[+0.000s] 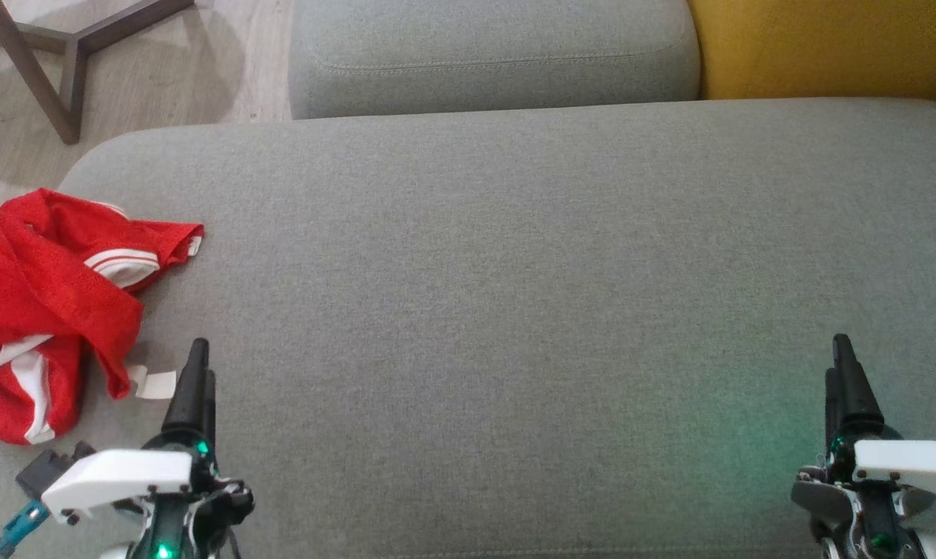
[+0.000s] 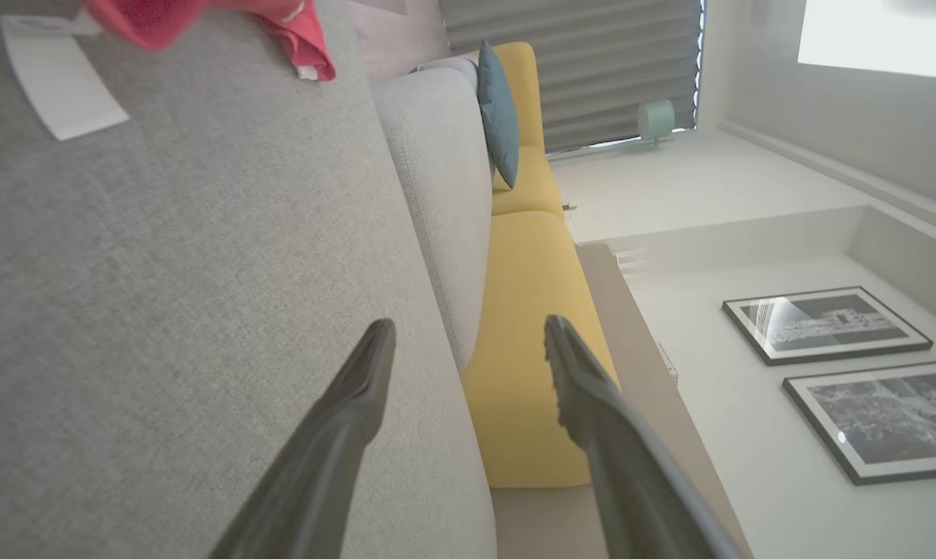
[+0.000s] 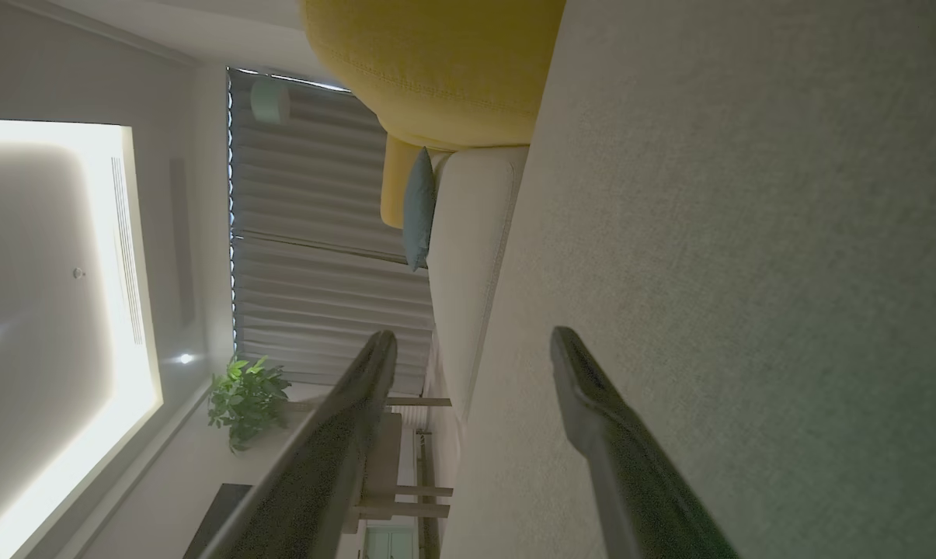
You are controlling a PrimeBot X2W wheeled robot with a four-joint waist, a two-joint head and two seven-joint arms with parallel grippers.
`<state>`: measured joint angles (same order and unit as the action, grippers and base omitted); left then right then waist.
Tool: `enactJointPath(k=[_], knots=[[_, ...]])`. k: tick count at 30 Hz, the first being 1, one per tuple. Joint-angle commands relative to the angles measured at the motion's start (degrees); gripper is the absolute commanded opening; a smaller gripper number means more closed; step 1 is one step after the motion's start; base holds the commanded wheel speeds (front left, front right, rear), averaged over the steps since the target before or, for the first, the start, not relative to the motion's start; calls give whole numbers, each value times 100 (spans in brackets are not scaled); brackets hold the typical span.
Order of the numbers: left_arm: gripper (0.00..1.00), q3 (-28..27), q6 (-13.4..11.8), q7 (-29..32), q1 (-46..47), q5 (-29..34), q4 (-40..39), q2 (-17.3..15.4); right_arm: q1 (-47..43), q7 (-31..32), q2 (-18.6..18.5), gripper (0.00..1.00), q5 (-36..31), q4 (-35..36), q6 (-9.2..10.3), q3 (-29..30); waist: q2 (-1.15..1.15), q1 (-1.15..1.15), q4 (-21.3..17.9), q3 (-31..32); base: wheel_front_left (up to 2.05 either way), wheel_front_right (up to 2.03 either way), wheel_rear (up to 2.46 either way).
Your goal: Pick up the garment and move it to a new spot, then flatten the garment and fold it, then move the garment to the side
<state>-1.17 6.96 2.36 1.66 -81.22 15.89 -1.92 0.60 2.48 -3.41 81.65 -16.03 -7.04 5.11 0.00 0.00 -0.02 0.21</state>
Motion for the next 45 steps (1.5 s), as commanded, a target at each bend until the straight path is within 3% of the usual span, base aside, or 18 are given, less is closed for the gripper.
enactJointPath(k=[1,18,45], knots=[[100,-24,16,-50,305,142,-233,-57,213,-61,-122,100,-139,235,-9,-37,0,0,-2,0,0,0,0],[100,229,17,-356,480,1754,-402,-90,146,-105,-187,100,-1872,764,-16,-74,0,0,-24,0,0,0,0],[100,513,-141,-817,630,3946,-405,-183,33,-316,-239,100,-4045,1106,-26,-300,0,0,-45,9,0,0,0]])
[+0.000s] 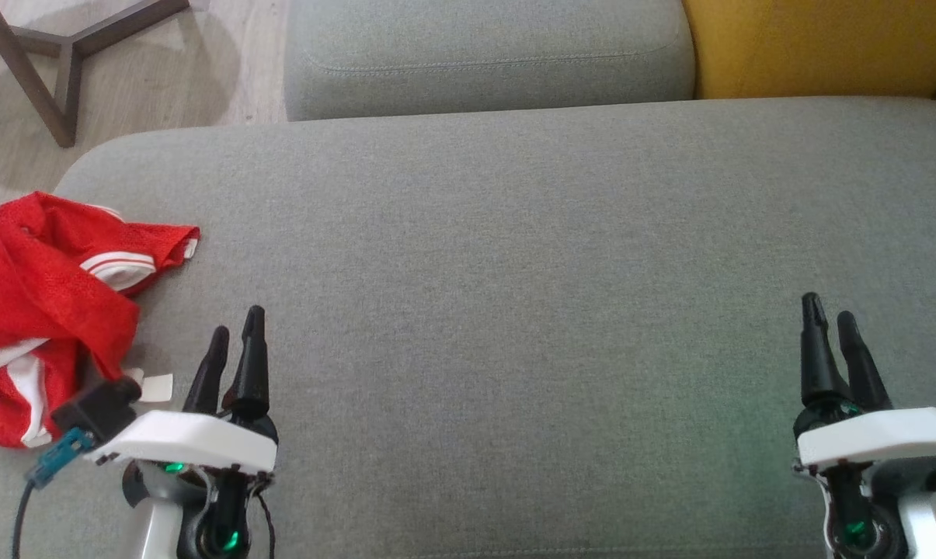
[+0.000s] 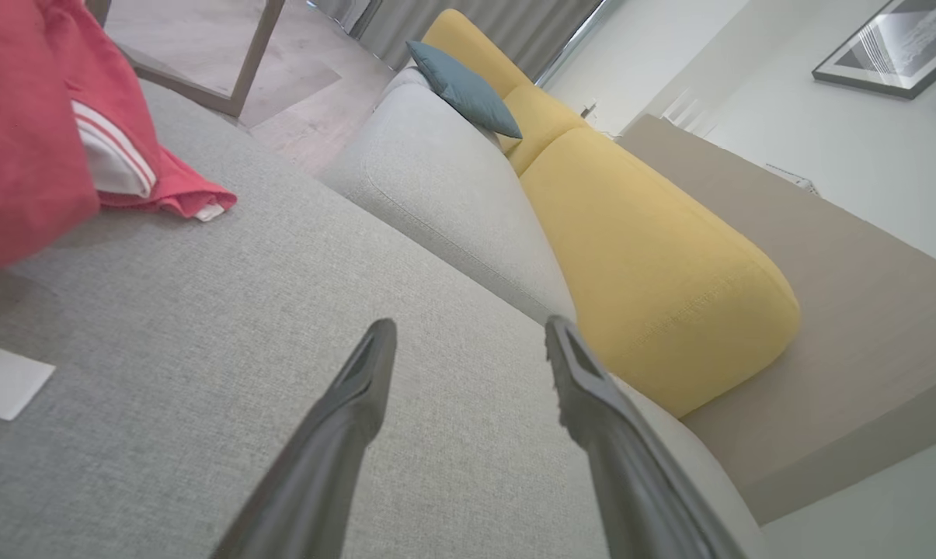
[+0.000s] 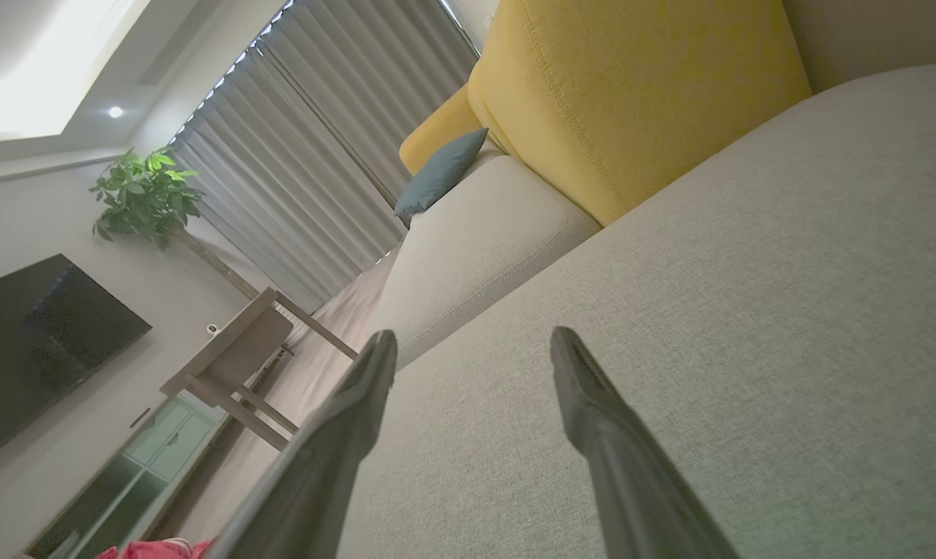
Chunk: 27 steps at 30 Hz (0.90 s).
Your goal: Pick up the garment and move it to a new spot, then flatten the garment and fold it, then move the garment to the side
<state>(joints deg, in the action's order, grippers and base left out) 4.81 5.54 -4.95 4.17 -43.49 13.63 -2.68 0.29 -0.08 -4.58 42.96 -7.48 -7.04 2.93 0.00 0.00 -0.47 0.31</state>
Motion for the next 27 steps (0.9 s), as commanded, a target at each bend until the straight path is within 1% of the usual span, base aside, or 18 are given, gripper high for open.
enactJointPath(k=[1,27], knots=[[100,-77,-7,-103,380,244,-174,-109,58,-67,-124,100,-249,257,-26,-90,0,0,-2,-1,0,0,0],[100,177,-210,-529,448,2061,-91,-191,-18,-264,-113,100,-2069,279,-35,-307,0,0,-42,-5,0,0,0]])
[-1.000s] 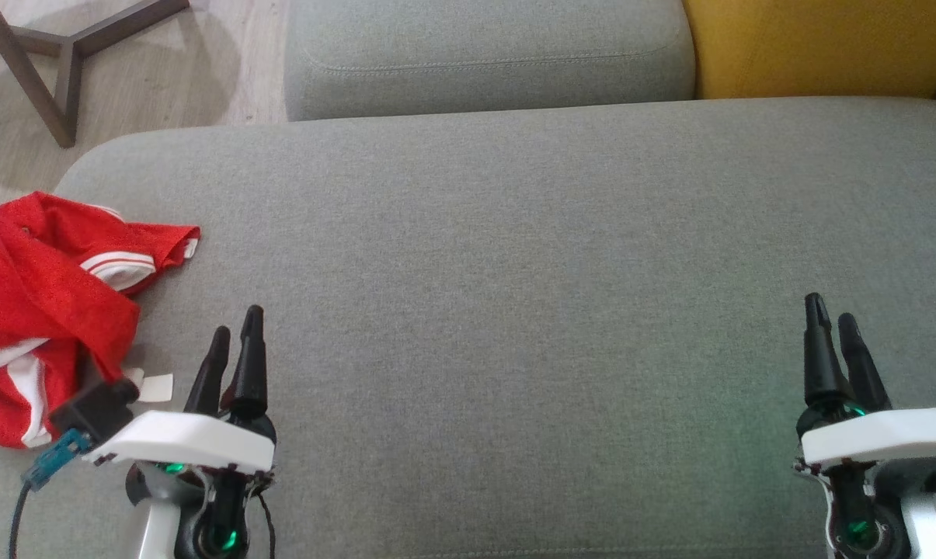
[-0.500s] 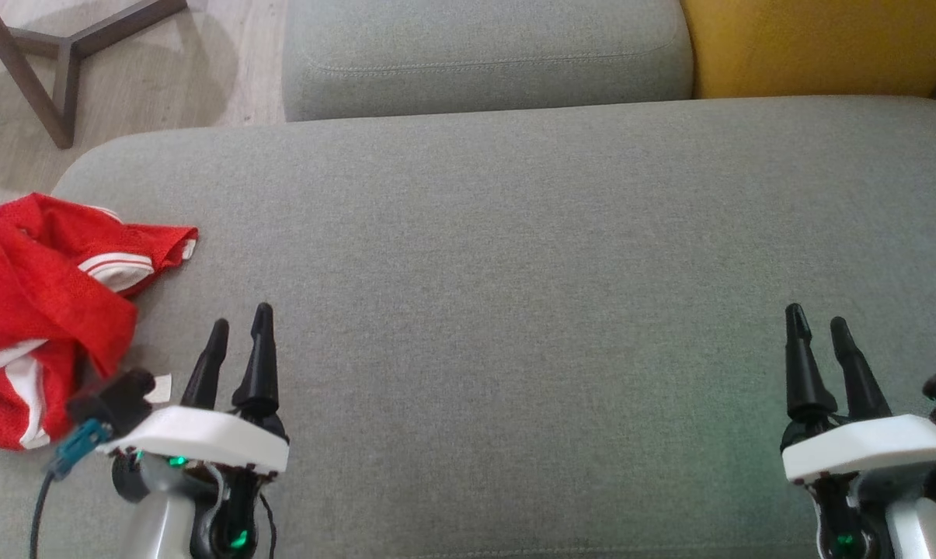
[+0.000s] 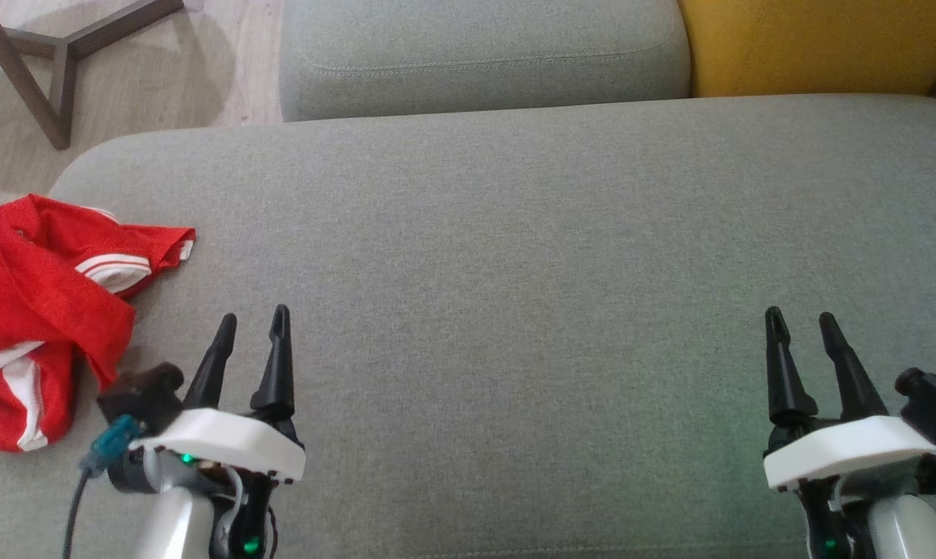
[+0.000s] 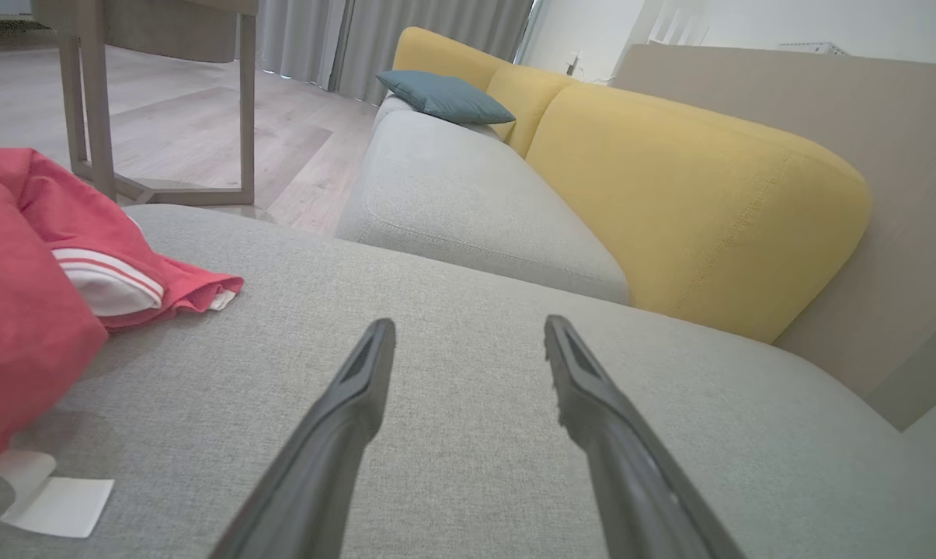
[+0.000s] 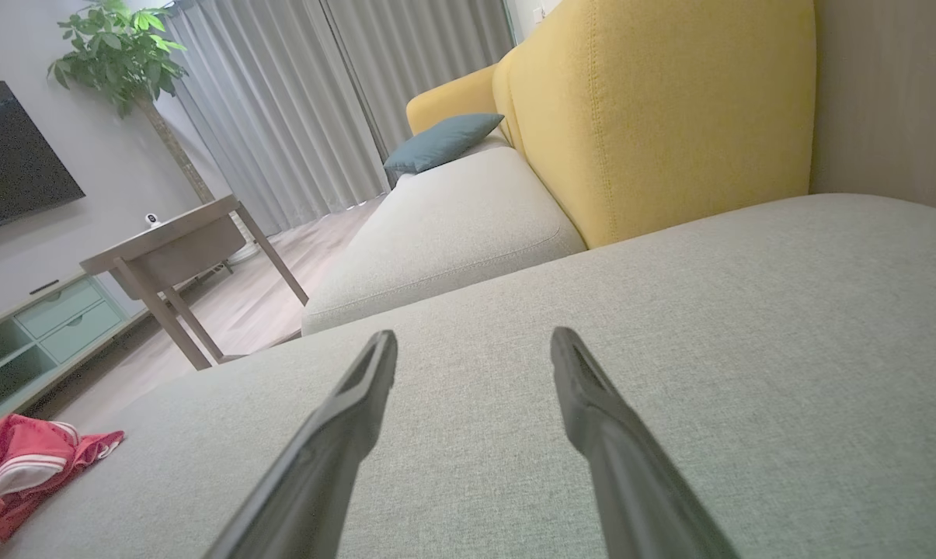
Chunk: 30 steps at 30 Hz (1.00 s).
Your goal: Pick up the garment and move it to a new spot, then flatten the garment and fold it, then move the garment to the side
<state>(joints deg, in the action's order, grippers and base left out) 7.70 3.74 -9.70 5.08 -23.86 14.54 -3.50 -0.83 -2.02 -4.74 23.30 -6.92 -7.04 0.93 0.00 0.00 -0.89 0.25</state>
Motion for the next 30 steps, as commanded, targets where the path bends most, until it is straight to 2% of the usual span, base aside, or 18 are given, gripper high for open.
enactJointPath(k=[1,28,30], knots=[[100,-99,-41,-71,355,173,-170,-113,92,-74,-96,100,-163,217,-35,-114,0,0,-1,1,0,0,0],[100,176,-294,-530,414,2007,96,-177,-4,-272,-11,100,-1946,234,-45,-197,0,0,-24,-31,0,0,0],[100,175,-296,-530,415,2001,107,-176,-9,-271,0,100,-1944,230,-45,-192,0,0,-24,-34,0,0,0]])
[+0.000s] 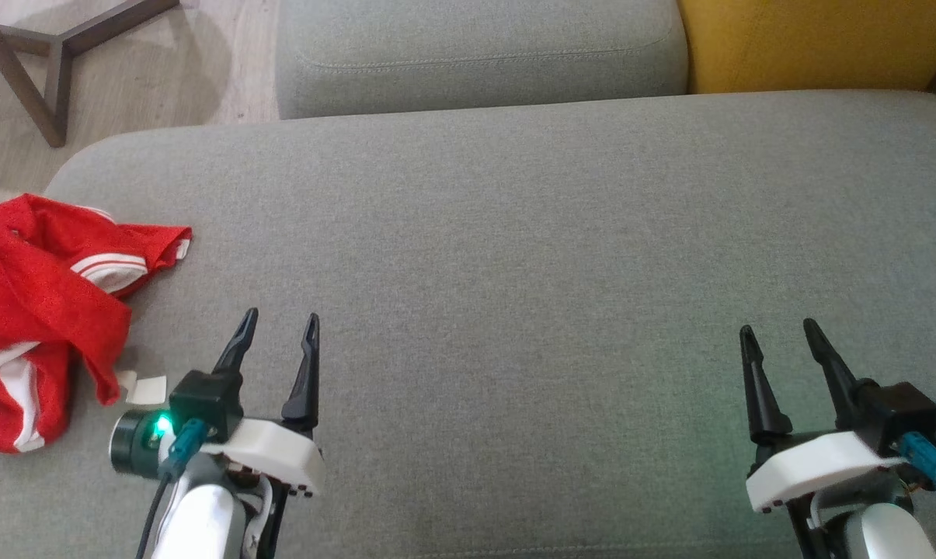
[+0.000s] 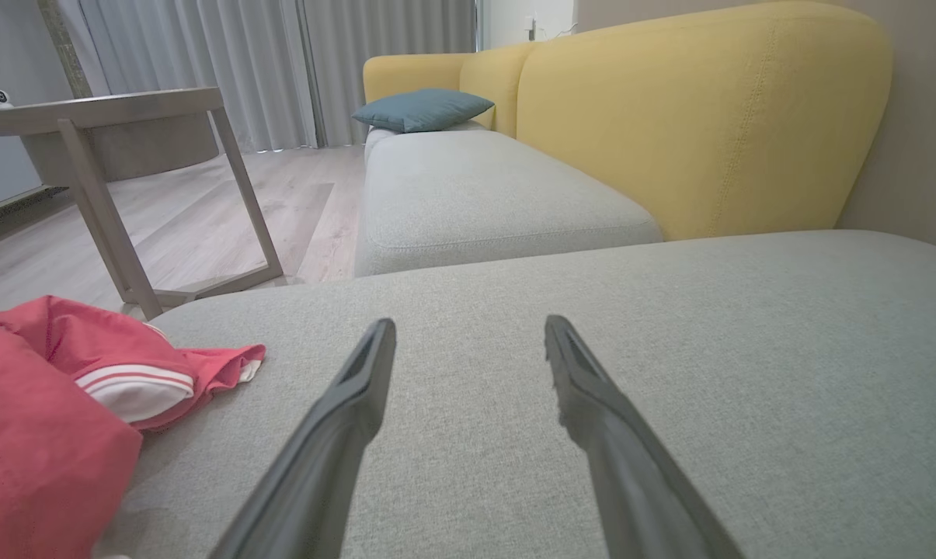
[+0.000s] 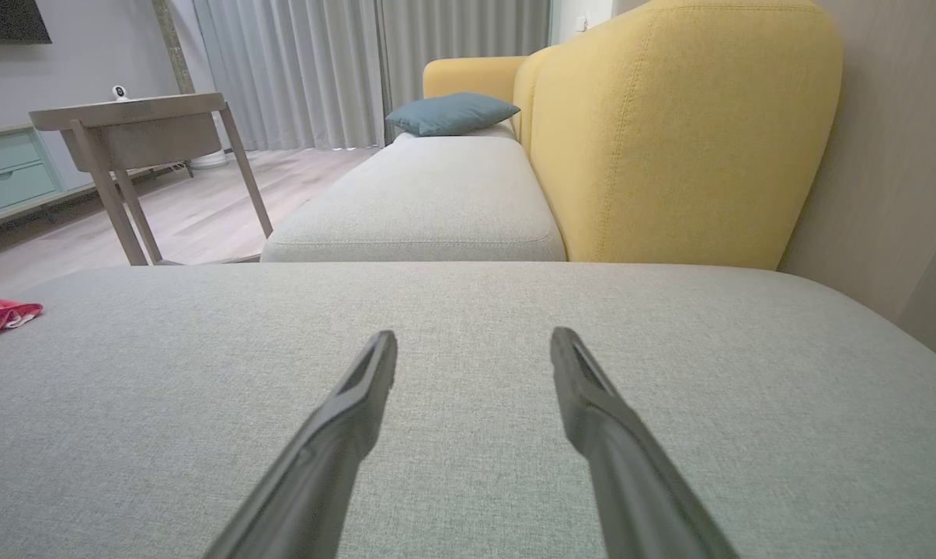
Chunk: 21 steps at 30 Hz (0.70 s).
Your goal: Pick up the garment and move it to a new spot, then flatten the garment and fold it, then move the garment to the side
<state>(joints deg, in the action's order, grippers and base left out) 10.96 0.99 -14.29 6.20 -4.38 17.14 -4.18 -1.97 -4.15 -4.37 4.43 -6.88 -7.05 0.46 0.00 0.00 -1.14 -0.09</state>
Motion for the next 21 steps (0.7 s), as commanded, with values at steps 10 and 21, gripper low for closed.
enactJointPath(k=[10,21], knots=[[100,-225,-39,-71,294,-126,-13,-68,104,-77,63,100,178,143,-44,3,0,0,14,-26,0,0,0],[100,-228,-85,-71,253,-132,-17,-55,111,-55,96,100,200,138,-44,42,0,0,29,-38,0,0,0]])
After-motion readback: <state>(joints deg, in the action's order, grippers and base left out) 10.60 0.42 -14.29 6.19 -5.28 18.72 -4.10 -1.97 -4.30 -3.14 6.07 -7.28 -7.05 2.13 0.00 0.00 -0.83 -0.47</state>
